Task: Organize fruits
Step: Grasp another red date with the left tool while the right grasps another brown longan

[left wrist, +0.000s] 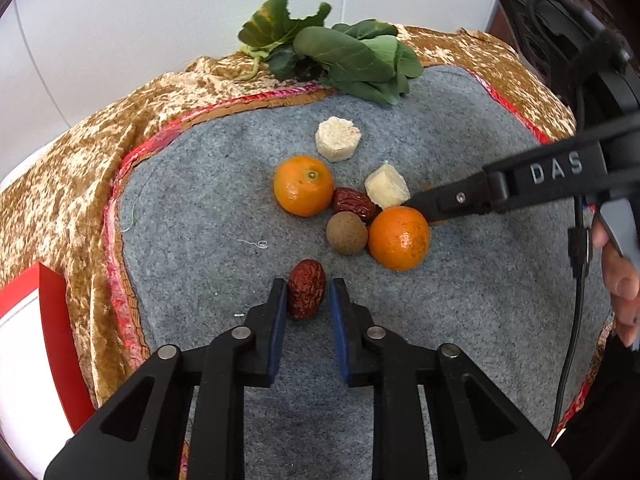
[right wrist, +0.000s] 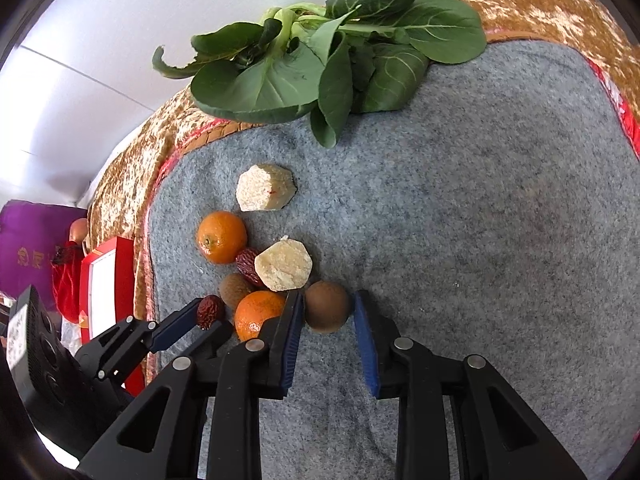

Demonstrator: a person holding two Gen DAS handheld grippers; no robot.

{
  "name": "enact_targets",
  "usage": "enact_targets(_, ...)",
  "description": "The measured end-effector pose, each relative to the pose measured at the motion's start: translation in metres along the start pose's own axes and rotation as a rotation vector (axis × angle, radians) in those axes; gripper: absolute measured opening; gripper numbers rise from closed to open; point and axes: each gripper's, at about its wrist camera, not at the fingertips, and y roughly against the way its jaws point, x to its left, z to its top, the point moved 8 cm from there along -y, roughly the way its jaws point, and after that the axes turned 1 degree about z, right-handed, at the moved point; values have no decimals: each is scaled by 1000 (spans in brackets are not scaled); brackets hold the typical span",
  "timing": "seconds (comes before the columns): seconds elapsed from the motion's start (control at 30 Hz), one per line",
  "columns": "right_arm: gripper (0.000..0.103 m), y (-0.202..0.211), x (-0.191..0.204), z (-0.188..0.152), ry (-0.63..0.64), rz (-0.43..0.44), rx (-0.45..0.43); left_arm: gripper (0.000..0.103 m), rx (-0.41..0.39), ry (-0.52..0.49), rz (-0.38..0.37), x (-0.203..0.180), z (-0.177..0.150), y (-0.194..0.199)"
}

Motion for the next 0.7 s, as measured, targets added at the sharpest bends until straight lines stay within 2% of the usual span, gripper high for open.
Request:
enact_targets(0.3,24,-6,8,-3,49,-54,-11,16,6,33,22,0,-1,-3)
enact_targets(0.7,23,10,16,-2,61,-17,-61,16,-19,71,36,5,-1,11)
